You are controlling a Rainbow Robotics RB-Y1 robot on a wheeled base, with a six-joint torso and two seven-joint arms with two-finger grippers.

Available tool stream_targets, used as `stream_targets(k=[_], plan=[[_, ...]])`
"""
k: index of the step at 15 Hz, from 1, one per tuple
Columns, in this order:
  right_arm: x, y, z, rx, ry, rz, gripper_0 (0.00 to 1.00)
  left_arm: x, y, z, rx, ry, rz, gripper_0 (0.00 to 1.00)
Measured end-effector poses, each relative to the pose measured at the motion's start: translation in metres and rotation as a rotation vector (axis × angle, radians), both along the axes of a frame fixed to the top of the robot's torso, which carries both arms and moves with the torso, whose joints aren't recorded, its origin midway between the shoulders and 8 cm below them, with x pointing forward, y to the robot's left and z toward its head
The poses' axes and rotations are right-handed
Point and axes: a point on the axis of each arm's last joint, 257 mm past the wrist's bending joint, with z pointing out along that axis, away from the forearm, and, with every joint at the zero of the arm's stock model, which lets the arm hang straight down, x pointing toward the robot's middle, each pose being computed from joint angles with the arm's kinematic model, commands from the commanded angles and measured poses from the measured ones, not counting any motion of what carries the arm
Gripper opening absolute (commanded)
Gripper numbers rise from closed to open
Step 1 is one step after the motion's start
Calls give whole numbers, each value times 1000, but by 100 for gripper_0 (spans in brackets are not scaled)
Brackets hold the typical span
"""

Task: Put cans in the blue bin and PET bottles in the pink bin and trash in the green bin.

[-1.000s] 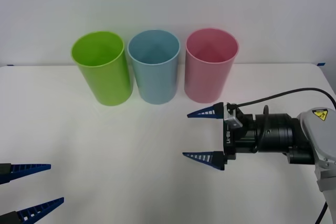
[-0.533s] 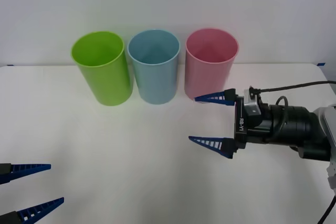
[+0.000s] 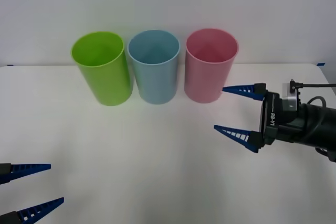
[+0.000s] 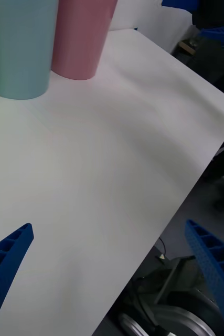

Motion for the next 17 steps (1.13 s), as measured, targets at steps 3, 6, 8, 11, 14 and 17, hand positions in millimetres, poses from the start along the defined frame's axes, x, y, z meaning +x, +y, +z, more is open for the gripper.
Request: stream_targets(k=[3,6,8,11,14,17], plan=[[-6,-17,-4,-30,13,-5,100,0,0,0,0,0,0,100],[-11,-31,-3,-30,28,-14,100,0,0,0,0,0,0,100],[-13,-40,-9,-55,41,-23,100,0,0,0,0,0,0,100],[-13,-43,-12,-69,48,-26,100,0,0,0,0,0,0,100],[-13,-43,-12,-69,48,-26,100,0,0,0,0,0,0,100],[-13,-43,-12,-69,48,-26,100,0,0,0,0,0,0,100]])
